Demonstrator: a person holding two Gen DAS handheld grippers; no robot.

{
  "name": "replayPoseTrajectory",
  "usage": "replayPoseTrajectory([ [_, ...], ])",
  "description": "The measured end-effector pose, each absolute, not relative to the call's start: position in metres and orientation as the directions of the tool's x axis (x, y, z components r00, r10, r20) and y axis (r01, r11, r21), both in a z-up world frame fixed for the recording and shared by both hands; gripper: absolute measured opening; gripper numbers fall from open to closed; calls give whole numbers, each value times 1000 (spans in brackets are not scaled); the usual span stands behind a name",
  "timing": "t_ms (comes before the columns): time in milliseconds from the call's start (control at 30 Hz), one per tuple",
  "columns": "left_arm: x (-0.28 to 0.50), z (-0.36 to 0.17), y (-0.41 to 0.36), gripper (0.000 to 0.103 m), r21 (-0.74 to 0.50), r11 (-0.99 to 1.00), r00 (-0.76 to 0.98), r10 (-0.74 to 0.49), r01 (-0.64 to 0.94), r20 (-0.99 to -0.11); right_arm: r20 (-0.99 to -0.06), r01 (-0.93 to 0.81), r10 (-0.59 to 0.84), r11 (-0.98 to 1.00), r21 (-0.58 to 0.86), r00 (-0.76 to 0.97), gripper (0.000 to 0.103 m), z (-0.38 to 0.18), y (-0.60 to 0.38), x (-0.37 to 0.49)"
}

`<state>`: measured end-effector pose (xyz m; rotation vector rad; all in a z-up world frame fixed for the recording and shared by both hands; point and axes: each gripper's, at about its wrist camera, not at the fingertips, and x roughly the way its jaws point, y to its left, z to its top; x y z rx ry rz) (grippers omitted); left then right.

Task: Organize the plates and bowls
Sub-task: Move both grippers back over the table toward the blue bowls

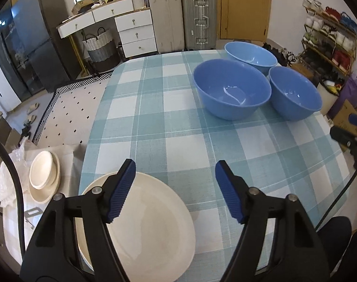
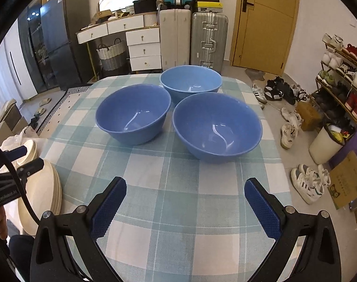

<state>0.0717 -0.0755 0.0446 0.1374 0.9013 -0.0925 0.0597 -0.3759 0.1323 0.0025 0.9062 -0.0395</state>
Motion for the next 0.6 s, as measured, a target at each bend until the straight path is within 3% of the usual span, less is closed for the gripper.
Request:
replayPoseTrajectory([
  [267,73,48,-73,69,57,985,629,-59,163,-775,-793,39,67,993,113,605,103,131,-384,68],
  [600,80,51,-79,70,70,977,642,-77,200,-763,-771,54,-76,997,-55,632,103,139,-370,70],
])
